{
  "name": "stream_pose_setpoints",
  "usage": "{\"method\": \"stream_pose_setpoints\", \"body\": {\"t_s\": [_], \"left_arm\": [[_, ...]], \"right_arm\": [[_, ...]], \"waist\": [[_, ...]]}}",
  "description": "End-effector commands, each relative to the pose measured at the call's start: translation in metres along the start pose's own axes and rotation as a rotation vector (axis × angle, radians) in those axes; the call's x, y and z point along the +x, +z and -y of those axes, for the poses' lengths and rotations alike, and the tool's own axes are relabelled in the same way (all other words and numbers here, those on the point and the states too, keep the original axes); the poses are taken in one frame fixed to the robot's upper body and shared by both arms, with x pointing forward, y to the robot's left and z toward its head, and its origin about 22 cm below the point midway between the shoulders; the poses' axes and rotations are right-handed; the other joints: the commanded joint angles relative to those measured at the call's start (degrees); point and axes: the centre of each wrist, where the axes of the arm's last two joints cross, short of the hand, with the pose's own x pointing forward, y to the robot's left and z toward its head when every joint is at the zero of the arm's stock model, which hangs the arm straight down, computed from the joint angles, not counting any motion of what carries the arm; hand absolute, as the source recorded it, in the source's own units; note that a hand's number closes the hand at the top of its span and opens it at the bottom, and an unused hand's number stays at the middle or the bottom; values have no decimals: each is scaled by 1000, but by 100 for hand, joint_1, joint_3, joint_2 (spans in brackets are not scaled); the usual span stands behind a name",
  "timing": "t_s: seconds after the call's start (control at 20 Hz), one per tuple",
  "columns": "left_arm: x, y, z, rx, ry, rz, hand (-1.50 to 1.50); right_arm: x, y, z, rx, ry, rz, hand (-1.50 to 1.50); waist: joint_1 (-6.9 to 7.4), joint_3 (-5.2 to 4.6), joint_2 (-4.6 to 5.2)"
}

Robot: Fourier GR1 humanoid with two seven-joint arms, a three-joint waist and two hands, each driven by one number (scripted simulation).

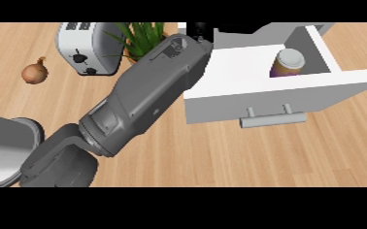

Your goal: Pick up the can, place it into the drawer and close the drawer

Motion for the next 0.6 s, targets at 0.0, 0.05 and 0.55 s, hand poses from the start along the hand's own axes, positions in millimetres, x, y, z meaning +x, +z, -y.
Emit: {"method": "stream_pose_setpoints", "body": {"t_s": [0.0, 0.05, 0.55], "left_arm": [[-14, 1, -5, 17, 7, 3, -150], [-21, -3, -12, 5, 14, 2, -150], [-21, 3, -8, 2, 69, 43, -150]], "right_arm": [[6, -2, -2, -4, 14, 6, -150], [4, 6, 6, -20, 10, 5, -150], [34, -6, -3, 50, 293, 179, -150]], "waist": [[15, -3, 0], [37, -4, -9], [58, -9, 5]]}}
